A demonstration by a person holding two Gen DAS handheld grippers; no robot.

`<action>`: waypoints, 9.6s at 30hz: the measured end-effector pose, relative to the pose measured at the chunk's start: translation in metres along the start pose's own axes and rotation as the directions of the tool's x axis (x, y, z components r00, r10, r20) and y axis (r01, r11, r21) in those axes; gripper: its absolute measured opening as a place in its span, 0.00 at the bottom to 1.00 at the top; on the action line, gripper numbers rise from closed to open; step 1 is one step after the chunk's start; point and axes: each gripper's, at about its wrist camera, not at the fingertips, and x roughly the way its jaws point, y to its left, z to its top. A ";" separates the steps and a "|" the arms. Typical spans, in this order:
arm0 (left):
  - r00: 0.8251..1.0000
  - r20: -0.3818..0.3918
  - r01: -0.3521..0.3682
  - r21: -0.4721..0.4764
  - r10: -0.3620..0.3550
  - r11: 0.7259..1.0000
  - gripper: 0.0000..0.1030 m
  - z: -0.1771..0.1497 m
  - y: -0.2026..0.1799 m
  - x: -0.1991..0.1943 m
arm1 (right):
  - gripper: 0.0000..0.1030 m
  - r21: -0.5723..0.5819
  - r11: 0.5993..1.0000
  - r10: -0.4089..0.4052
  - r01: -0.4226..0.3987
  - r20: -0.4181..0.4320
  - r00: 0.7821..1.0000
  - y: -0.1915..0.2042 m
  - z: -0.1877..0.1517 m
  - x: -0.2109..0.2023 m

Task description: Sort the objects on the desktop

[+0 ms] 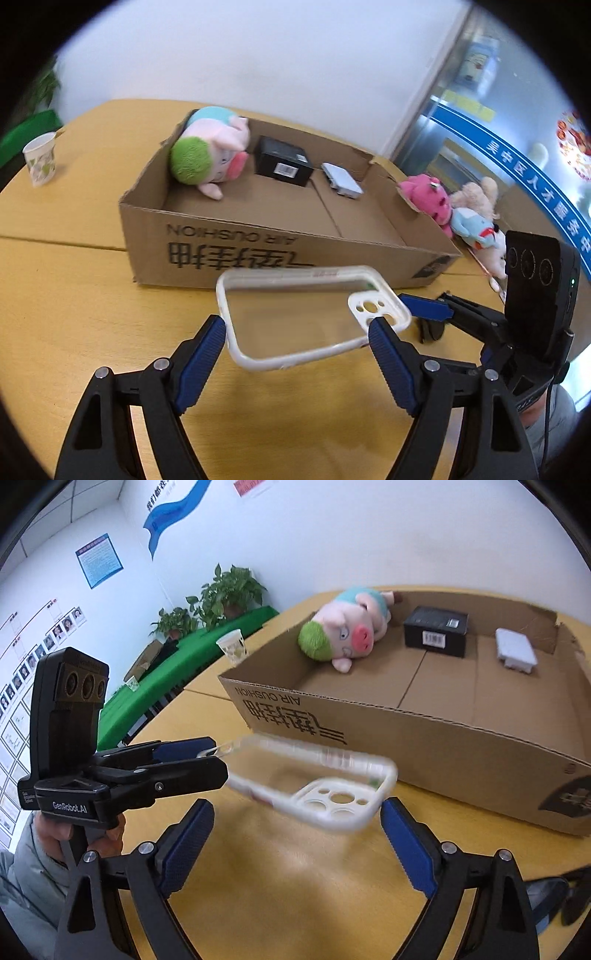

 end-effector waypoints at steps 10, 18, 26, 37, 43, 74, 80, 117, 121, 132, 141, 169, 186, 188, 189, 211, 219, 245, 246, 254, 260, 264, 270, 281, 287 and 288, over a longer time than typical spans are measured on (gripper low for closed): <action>0.991 -0.108 -0.094 -0.089 0.084 0.992 0.60 -0.012 0.025 0.034 | 0.86 0.064 0.986 -0.151 0.154 -0.056 0.987 -0.025 -0.018 0.004; 0.978 -0.178 -0.125 -0.094 0.107 0.988 0.23 -0.018 0.039 0.056 | 0.53 0.063 0.964 -0.250 0.258 -0.105 0.963 -0.034 -0.022 0.016; 0.970 -0.197 -0.149 -0.030 0.140 0.988 0.08 -0.021 0.034 0.057 | 0.16 0.055 0.956 -0.276 0.287 -0.150 0.949 -0.036 -0.032 0.022; 0.985 -0.091 -0.144 0.005 0.144 0.990 0.07 -0.002 0.013 0.020 | 0.13 0.036 0.957 -0.288 0.289 -0.030 0.957 -0.019 -0.012 -0.016; 0.993 0.041 -0.115 0.084 0.112 0.990 0.07 0.043 -0.017 -0.010 | 0.12 0.037 0.950 -0.312 0.310 0.085 0.946 -0.017 0.022 -0.054; 0.917 -0.186 -0.335 0.122 0.353 0.934 0.06 0.126 0.051 0.078 | 0.12 0.081 0.963 -0.246 0.257 -0.125 0.961 -0.073 0.130 0.074; 0.859 -0.265 -0.400 0.186 0.438 0.897 0.06 0.116 0.049 0.089 | 0.12 0.078 0.965 -0.224 0.250 -0.250 0.942 -0.074 0.123 0.100; 0.867 0.268 -0.476 0.197 0.420 0.857 0.79 0.113 -0.057 0.017 | 0.99 0.008 0.888 -0.455 0.459 0.151 0.878 -0.026 0.092 -0.042; 0.877 0.267 -0.452 0.172 0.400 0.875 0.79 0.105 -0.072 0.014 | 0.99 0.025 0.886 -0.460 0.462 0.159 0.874 -0.030 0.086 -0.057; 0.901 0.254 -0.406 0.198 0.353 0.892 0.79 0.079 -0.101 0.009 | 0.99 -0.022 0.907 -0.409 0.421 0.196 0.891 -0.041 0.049 -0.100; 0.965 0.094 -0.259 0.197 0.244 0.946 0.79 0.022 -0.110 0.044 | 0.99 -0.056 0.924 -0.378 0.379 0.025 0.925 -0.128 -0.013 -0.142; 0.988 -0.088 -0.121 0.082 0.128 0.989 0.79 -0.009 -0.092 0.070 | 0.82 0.017 0.957 -0.282 0.290 -0.179 0.943 -0.099 -0.067 -0.076; 0.924 -0.298 0.221 -0.097 -0.240 0.971 0.68 -0.020 -0.117 0.134 | 0.44 0.256 0.916 -0.279 0.310 -0.152 0.948 -0.093 -0.066 -0.061; 0.902 -0.354 0.228 -0.094 -0.247 0.969 0.50 -0.024 -0.121 0.145 | 0.44 0.254 0.922 -0.265 0.293 -0.139 0.954 -0.084 -0.066 -0.057; 0.894 -0.365 0.243 -0.091 -0.259 0.966 0.42 -0.026 -0.124 0.146 | 0.44 0.258 0.926 -0.248 0.275 -0.131 0.960 -0.080 -0.066 -0.054; 0.950 -0.196 0.252 0.032 -0.241 0.967 0.37 0.030 -0.139 0.069 | 0.42 0.151 0.961 -0.244 0.232 0.065 0.968 -0.025 -0.018 -0.092; 0.958 -0.109 0.279 0.159 -0.264 0.947 0.36 0.112 -0.154 0.044 | 0.40 0.064 0.962 -0.271 0.264 0.215 0.938 -0.017 0.055 -0.119; 0.816 -0.416 0.381 -0.137 -0.402 0.914 0.32 0.185 -0.108 0.257 | 0.40 0.308 0.894 -0.322 0.325 -0.064 0.945 -0.199 0.131 -0.018; 0.804 -0.430 0.377 -0.166 -0.410 0.911 0.32 0.182 -0.105 0.265 | 0.40 0.310 0.889 -0.323 0.336 -0.095 0.942 -0.204 0.129 -0.012; 0.769 -0.511 0.287 -0.262 -0.385 0.921 0.27 0.163 -0.093 0.295 | 0.26 0.334 0.860 -0.308 0.386 -0.264 0.914 -0.228 0.114 0.016; 0.763 -0.522 0.277 -0.270 -0.382 0.922 0.26 0.156 -0.096 0.300 | 0.23 0.329 0.844 -0.325 0.424 -0.317 0.891 -0.226 0.107 0.018; 0.780 -0.525 0.243 -0.247 -0.340 0.938 0.29 0.154 -0.098 0.300 | 0.23 0.335 0.834 -0.332 0.439 -0.333 0.883 -0.226 0.106 0.018; 0.848 -0.459 0.205 -0.174 -0.264 0.963 0.28 0.163 -0.098 0.265 | 0.65 0.283 0.837 -0.394 0.469 -0.283 0.874 -0.203 0.112 -0.003; 0.911 0.230 -0.371 0.093 0.343 0.924 0.78 0.142 -0.068 0.057 | 1.00 0.171 0.877 -0.468 0.450 0.085 0.880 -0.094 0.103 -0.072; 0.856 0.235 -0.469 -0.022 0.461 0.883 0.78 0.097 -0.030 0.056 | 1.00 0.173 0.869 -0.482 0.464 0.083 0.872 -0.079 0.078 -0.030; 0.855 0.227 -0.474 -0.025 0.467 0.880 0.78 0.094 -0.031 0.060 | 1.00 0.162 0.847 -0.524 0.507 0.089 0.847 -0.078 0.074 -0.025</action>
